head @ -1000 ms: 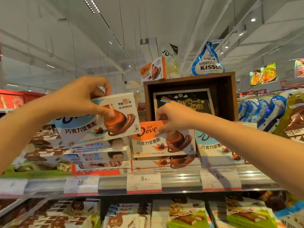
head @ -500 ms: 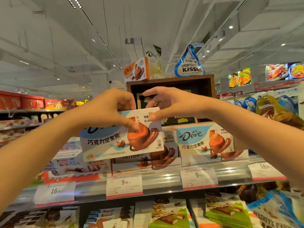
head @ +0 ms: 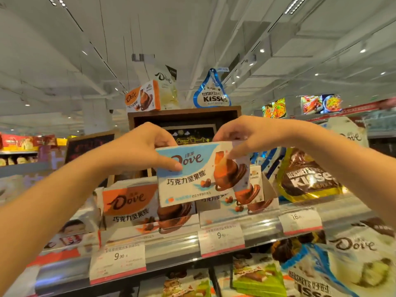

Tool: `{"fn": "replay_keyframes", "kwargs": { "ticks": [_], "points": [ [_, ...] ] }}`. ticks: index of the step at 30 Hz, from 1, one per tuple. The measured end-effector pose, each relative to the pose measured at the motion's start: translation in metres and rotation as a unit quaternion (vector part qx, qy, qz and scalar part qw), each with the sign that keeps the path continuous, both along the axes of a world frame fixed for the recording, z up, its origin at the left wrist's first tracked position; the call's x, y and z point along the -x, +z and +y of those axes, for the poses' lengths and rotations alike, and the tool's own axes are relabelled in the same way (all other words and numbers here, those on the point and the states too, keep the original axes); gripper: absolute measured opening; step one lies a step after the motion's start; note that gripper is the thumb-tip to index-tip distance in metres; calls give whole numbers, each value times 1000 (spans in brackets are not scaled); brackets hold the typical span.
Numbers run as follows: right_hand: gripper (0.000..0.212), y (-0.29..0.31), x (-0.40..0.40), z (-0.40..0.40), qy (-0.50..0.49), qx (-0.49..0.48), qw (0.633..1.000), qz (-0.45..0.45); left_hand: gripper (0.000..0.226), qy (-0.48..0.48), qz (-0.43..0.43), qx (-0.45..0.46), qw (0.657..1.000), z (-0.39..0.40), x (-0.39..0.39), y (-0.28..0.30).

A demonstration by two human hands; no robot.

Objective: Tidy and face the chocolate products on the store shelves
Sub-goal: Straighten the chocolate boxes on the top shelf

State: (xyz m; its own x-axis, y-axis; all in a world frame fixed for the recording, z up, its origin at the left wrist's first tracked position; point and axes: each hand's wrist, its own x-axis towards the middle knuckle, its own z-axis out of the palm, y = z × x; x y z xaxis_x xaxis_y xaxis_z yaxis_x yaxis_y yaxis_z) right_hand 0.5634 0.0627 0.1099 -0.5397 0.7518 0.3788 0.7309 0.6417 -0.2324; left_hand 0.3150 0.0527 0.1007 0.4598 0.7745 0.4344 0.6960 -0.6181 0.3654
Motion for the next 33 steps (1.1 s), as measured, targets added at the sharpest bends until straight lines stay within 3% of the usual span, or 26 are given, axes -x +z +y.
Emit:
{"fn": "replay_keyframes", "kwargs": {
  "ticks": [5,9,10,13,15,17,20,24,30,33],
  "points": [
    [38,-1,19,-5,-13,-53,998,-40,26,-19,-15,-50,998,15,-27,-9],
    [37,-3,7,-3,-19,-62,998,-25,49,-38,-84,-49,995,26,-25,-18],
    [37,-4,1,-1,-20,-55,998,-11,59,-25,-53,-32,998,29,-20,-20],
    [35,-11,-14,6,-32,-44,998,11,71,76,147,-49,985,42,-3,-28],
    [33,-18,-18,14,-35,-38,998,18,64,105,199,-68,972,52,7,-35],
    [32,-25,-19,21,-32,-40,999,13,54,96,186,-37,977,59,15,-40],
    [32,-37,-16,34,-30,-37,999,-5,58,66,140,0,988,63,22,-44],
    [38,-57,-13,48,-40,-48,997,-41,40,41,123,-7,992,67,24,-48],
    [45,-75,-12,59,-43,-56,995,-72,35,36,120,-14,992,70,26,-50],
    [39,-69,-10,62,-26,8,1000,6,33,36,119,-19,992,72,27,-50]
  ]
}}
